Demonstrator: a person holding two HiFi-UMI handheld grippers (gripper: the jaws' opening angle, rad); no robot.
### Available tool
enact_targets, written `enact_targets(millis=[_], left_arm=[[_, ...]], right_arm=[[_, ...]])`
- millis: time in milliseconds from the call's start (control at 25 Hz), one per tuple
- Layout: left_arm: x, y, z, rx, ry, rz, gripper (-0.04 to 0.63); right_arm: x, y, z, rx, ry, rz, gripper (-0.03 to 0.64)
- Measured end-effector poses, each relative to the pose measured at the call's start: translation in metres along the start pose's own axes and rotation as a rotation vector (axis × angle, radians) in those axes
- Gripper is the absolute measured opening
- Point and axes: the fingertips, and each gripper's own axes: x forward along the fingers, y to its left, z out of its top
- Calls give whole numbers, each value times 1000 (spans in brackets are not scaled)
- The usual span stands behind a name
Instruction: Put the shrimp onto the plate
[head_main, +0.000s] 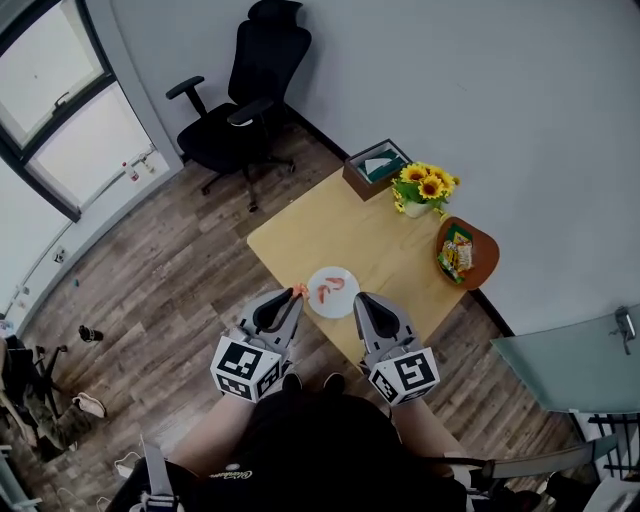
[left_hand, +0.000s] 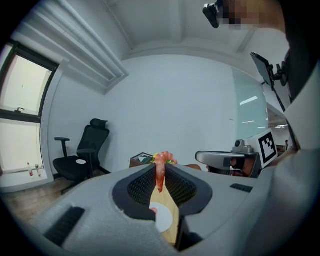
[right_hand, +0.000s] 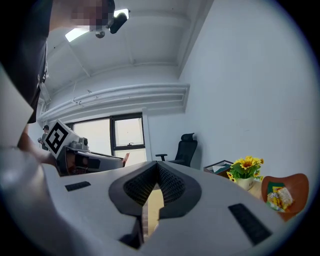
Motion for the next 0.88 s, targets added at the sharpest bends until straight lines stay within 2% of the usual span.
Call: enact_targets(millis=[480, 880], left_arm=[[31, -8, -32, -33, 97, -44, 60], [44, -14, -60, -60, 169, -83, 60]], right_arm=[[-7, -26, -35, 86, 62, -61, 3], [-8, -29, -63, 130, 111, -78, 3]])
